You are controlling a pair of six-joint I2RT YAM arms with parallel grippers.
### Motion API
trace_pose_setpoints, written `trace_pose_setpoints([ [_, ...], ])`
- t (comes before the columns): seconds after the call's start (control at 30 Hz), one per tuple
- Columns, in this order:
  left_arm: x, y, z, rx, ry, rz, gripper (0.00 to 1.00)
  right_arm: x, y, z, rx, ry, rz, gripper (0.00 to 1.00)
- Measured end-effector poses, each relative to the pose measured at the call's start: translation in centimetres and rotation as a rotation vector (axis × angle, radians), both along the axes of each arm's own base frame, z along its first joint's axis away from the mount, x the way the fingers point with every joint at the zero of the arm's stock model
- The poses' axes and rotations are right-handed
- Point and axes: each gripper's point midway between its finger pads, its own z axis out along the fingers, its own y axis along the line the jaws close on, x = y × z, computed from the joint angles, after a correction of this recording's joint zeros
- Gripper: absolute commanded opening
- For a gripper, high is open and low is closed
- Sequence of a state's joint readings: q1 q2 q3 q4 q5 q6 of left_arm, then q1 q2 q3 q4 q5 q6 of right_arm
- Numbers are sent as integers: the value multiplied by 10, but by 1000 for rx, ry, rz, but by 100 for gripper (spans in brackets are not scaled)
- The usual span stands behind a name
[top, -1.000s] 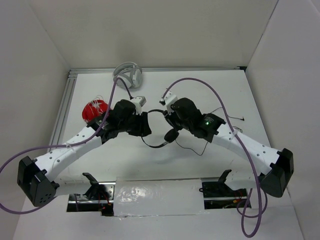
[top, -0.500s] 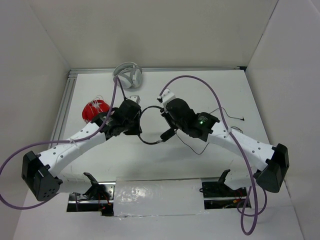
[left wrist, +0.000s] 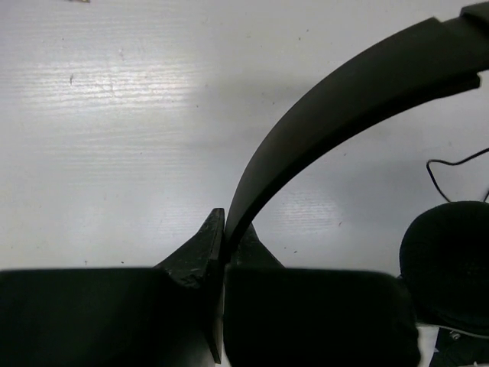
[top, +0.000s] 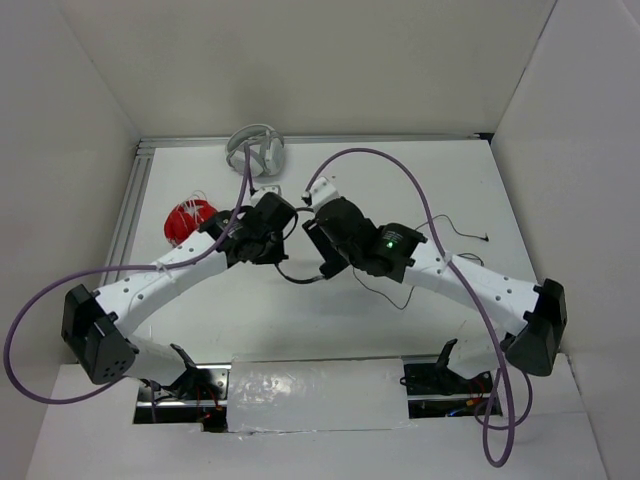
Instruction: Wrap the headphones
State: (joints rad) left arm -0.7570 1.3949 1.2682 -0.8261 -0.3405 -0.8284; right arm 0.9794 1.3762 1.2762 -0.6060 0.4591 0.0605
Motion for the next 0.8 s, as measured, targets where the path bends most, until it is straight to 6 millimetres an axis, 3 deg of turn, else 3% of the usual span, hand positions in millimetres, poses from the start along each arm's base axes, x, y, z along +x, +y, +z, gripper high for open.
trace_pose_setpoints([
  [0.03, 2, -1, 4, -2, -8, 4, 0, -1, 4, 7, 16, -10, 15, 64],
  [0.07, 4, -1, 7, -4, -18, 11, 0, -5, 7, 18, 44, -25, 33, 85],
  [0.13, 8, -2, 13, -10, -36, 18, 0, -9, 8, 28, 79, -32, 51, 86],
  [0.2, 14, -2, 17, -18, -54, 14, 0, -19, 6, 46, 151, -46, 83, 100],
  [0.33, 30, 3, 27, -31, -88, 22, 0, -47, -21, 82, 338, -114, 94, 100],
  [0.4, 43, 7, 39, -39, -116, 28, 0, -55, -41, 85, 404, -139, 49, 100],
  [0.47, 55, 10, 59, -53, -162, 22, 0, -58, -61, 77, 446, -150, -31, 100],
  [0.53, 69, 13, 89, -82, -230, 21, 0, -56, -71, 55, 445, -138, -105, 100],
  [0.67, 92, 20, 154, -135, -396, 9, 0, -47, -84, -11, 336, -76, -259, 100],
  [0.8, 93, 34, 205, -161, -520, -12, 0, -42, -105, -68, 186, -69, -386, 100],
])
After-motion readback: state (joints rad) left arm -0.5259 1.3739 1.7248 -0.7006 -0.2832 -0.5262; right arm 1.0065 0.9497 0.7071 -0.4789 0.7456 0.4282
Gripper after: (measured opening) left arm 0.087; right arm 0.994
